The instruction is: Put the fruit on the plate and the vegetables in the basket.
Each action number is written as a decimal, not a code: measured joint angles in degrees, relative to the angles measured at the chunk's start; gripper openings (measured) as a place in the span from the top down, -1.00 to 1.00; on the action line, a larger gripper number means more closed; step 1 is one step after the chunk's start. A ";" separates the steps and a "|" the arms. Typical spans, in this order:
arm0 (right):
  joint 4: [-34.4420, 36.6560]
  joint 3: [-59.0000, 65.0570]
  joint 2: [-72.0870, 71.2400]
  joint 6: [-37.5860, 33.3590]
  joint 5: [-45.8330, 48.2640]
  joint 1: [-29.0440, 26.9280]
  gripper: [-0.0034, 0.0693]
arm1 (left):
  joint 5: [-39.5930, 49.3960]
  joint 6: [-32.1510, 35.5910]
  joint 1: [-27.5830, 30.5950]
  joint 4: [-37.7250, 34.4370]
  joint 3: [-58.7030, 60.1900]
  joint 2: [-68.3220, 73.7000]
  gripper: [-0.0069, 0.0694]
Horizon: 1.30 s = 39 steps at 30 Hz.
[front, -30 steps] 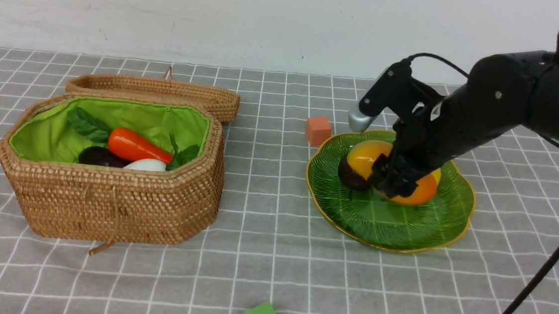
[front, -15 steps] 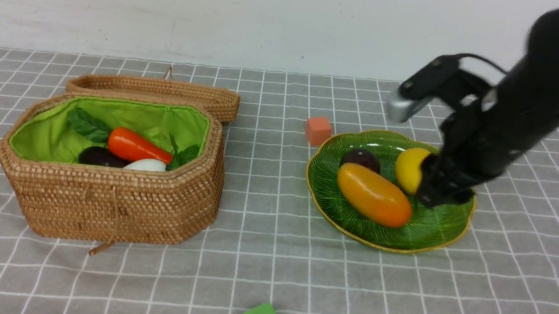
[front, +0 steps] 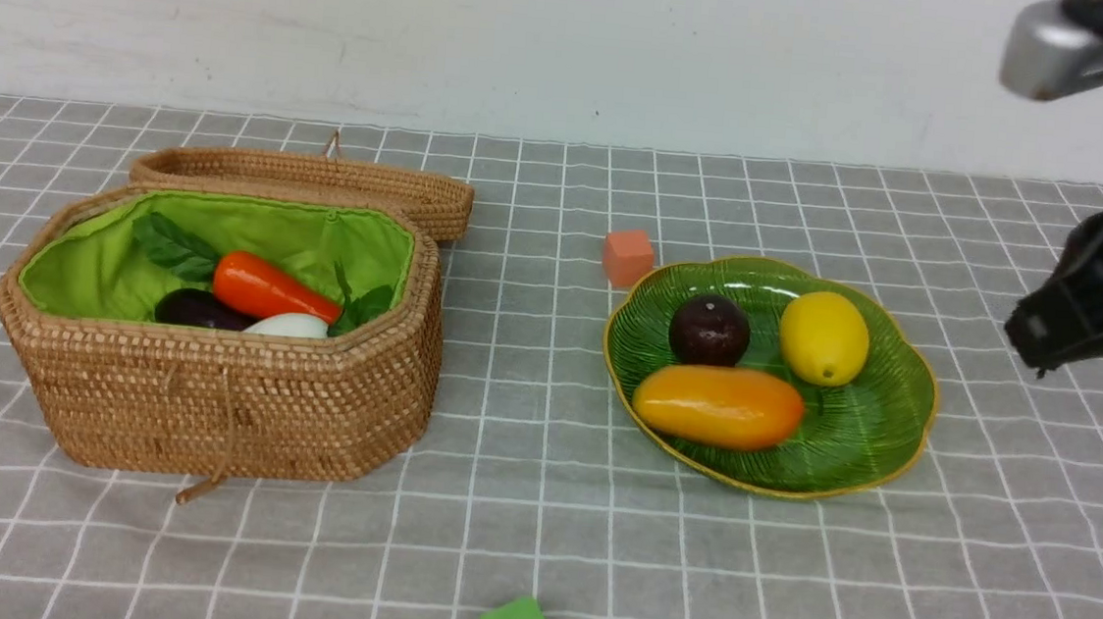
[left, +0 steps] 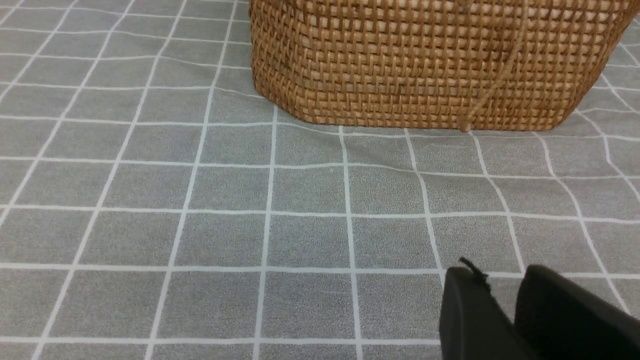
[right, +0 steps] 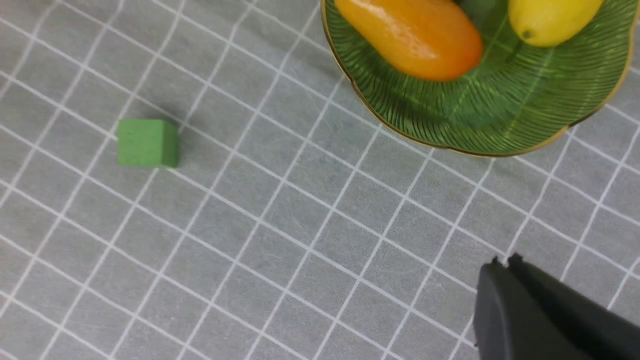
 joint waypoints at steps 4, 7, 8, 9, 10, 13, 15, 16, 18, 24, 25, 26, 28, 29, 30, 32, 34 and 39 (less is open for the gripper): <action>0.05 0.00 -0.77 0.00 0.06 0.00 0.95 | 0.00 0.00 0.00 0.00 0.00 0.00 0.44; 0.04 0.00 -2.37 0.00 0.06 -0.59 0.95 | 0.00 0.00 0.00 0.00 0.00 0.00 0.44; 0.09 0.22 -4.41 0.00 0.01 -1.13 0.94 | 0.00 0.00 0.00 0.00 0.00 0.00 0.44; 0.04 0.71 -6.58 -0.39 -0.56 -1.85 0.94 | 0.00 0.00 0.00 0.00 0.00 0.00 0.44; 0.04 0.85 -6.58 -0.52 -0.75 -2.04 0.94 | 0.00 0.00 0.00 0.00 0.00 0.00 0.44; 0.04 6.98 -19.55 -1.14 -12.49 -7.25 0.94 | 0.00 0.00 0.00 0.00 0.00 0.00 0.44; -0.01 13.70 -27.54 -1.14 -20.99 -10.88 0.94 | 0.00 0.00 0.00 0.00 0.00 0.00 0.44; -0.01 14.52 -27.54 -1.14 -21.77 -11.25 0.94 | 0.00 0.00 0.00 0.00 0.00 0.00 0.44; -0.07 25.49 -37.87 -0.67 -30.91 -15.50 0.93 | 0.00 0.00 0.00 0.00 0.00 0.00 0.44; -0.14 51.83 -59.72 1.40 -40.34 -22.18 0.92 | 0.00 0.00 0.00 0.00 0.00 0.00 0.44; 0.00 57.33 -64.98 1.66 -40.88 -23.55 0.92 | 0.00 0.00 0.00 0.00 0.00 0.00 0.44; 0.09 63.08 -68.53 1.91 -41.32 -24.47 0.92 | 0.00 0.00 0.00 0.00 0.00 0.00 0.44; 0.12 68.70 -72.21 2.09 -42.25 -25.24 0.92 | 0.00 0.00 0.00 0.00 0.00 0.00 0.44; 0.55 72.66 -73.60 2.17 -43.37 -25.46 0.92 | 0.00 0.00 0.00 0.00 0.00 0.00 0.44; 0.96 75.02 -74.15 2.17 -43.88 -25.52 0.92 | 0.00 0.00 0.00 0.00 0.00 0.00 0.44; 1.33 77.14 -74.39 2.17 -44.22 -25.52 0.92 | 0.00 0.00 0.00 0.00 0.00 0.00 0.44; 1.84 81.60 -74.48 2.21 -45.10 -25.52 0.92 | 0.00 0.00 0.00 0.00 0.00 0.00 0.44; 3.04 83.42 -74.55 2.35 -49.69 -25.52 0.92 | 0.00 0.00 0.00 0.00 0.00 0.00 0.44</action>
